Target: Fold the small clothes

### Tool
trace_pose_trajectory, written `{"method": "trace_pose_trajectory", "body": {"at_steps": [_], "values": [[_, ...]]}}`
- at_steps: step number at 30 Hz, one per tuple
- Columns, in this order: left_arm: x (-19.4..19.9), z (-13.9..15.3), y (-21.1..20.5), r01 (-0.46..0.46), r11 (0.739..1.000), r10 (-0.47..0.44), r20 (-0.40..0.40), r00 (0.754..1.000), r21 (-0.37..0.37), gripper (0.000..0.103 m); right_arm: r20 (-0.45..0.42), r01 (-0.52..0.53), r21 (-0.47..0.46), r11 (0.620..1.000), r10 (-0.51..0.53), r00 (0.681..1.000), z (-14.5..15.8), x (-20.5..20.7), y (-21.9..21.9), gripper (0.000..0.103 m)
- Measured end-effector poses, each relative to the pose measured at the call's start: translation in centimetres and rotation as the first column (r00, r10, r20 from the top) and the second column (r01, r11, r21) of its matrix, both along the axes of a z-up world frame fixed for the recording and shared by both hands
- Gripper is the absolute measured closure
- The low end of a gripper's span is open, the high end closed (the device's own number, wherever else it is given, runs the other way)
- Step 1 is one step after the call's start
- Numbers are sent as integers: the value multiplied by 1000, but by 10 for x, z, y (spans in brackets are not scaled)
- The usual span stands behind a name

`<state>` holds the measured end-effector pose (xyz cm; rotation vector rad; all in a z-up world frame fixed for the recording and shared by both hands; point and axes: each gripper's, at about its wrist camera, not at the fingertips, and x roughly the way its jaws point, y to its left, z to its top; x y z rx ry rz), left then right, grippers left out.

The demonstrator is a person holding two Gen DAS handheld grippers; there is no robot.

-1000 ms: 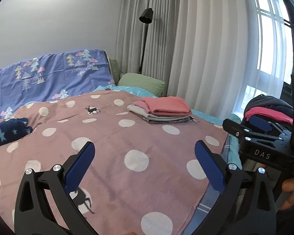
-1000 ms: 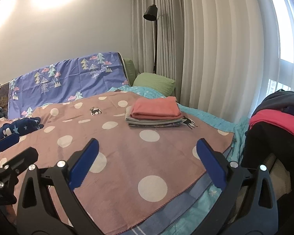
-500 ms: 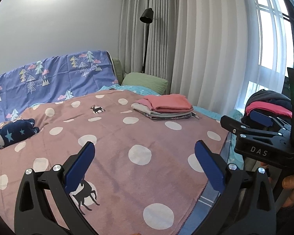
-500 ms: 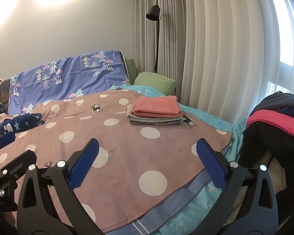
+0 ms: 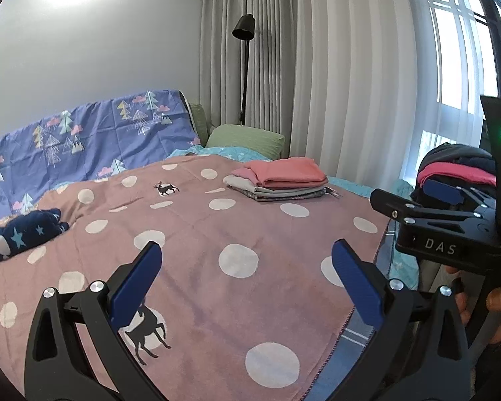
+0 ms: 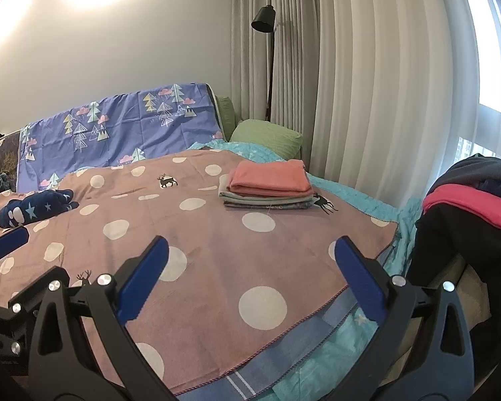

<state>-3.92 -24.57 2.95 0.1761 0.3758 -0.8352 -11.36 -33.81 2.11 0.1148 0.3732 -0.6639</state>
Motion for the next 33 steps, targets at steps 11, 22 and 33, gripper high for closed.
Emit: {"method": "trace_pose_trajectory", "body": {"at_steps": [11,22,33], "values": [[-2,1,-2,-8,1000,8,4,1000,10,1,-1,-5,-4,1000,5,1000,-4,0,2,2],[-2,-3,-2,5,1000,-5,-10,1000,20,1,-12,-9,-2,1000,9,1000,-6,1,3,2],[3,-6,-1,-5,1000,6,-36,999,22,1,-21,-12,1,1000,12,1000,-8,3,4,2]]}}
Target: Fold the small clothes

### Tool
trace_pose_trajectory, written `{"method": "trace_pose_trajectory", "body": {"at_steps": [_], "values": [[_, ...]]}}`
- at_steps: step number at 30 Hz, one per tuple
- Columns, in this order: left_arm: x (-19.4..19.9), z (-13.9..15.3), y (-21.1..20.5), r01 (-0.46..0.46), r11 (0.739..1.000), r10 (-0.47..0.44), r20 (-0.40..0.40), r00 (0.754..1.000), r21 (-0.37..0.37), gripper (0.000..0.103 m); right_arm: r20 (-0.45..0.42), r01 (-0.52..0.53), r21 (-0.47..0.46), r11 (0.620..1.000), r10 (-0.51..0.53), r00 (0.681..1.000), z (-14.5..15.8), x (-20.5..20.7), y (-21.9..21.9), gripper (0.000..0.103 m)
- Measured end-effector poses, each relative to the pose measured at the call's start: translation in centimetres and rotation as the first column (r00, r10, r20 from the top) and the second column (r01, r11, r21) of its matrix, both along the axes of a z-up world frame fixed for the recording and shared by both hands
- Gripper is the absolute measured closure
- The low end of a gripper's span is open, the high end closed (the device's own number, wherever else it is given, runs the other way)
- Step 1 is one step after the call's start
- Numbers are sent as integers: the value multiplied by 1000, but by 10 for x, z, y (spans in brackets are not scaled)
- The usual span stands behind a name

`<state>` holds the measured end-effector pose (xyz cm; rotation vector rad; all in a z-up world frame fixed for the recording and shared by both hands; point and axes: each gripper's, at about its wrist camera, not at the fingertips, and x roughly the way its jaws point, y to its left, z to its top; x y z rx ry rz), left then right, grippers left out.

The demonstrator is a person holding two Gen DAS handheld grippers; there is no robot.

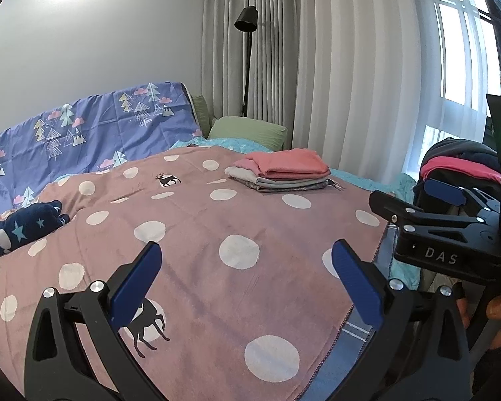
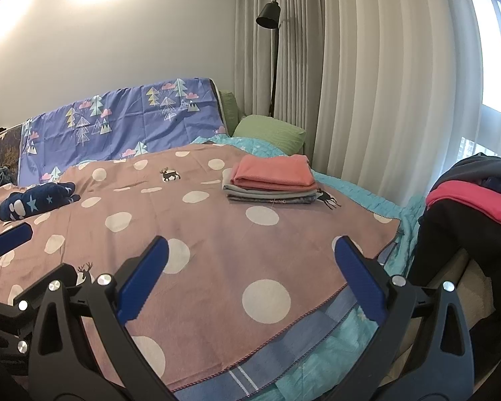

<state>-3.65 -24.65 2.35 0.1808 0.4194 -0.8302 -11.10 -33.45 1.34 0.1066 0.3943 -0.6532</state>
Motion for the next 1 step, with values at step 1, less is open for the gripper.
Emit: {"method": "trace_pose_trajectory", "body": {"at_steps": [1], "values": [[0,-1,0,2,1000,-2,0,1000,2,1,0,-1,1,1000,1,1000,0,0,0,2]]}}
